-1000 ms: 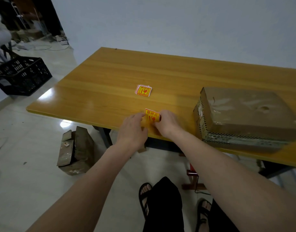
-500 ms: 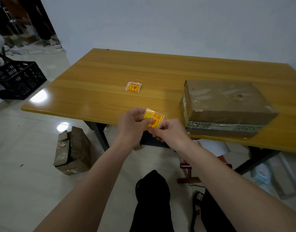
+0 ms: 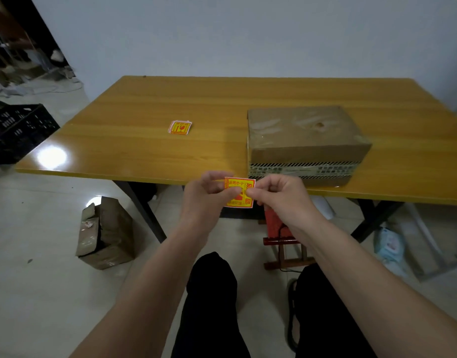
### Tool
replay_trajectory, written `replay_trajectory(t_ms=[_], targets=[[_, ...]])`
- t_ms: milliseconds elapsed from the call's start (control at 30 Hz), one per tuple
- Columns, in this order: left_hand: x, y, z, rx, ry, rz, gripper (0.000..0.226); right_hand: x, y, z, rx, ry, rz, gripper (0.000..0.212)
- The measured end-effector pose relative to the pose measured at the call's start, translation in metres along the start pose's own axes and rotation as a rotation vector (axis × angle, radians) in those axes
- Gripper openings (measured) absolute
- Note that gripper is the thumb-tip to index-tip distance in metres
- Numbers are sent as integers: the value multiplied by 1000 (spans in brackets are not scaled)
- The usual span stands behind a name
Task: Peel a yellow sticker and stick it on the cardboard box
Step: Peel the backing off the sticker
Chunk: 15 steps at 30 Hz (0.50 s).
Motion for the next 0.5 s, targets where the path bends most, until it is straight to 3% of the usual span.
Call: replay_trajectory(t_ms=[67,267,400,500], targets=[[11,3,2,-53,67,-17,14,-9,5,-3,23,1,2,20],[33,2,-10,1,-92,92,15,-35,8,1,0,33,-25,19],[39,0,-14,-16,39,36,17,-43,9,7,24,34,2,15],[42,-2,-14,6,-5,37,16,-43,9,10,63,54,30,13]])
Point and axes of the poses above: each hand's wrist, its own y-axis away from the middle knuckle, its own x-axis out of the palm, z = x × y, the point moved 2 cm from there along -y, towards the middle knuckle, and after that the axes turned 3 degrees about z, right-handed, at the moved point
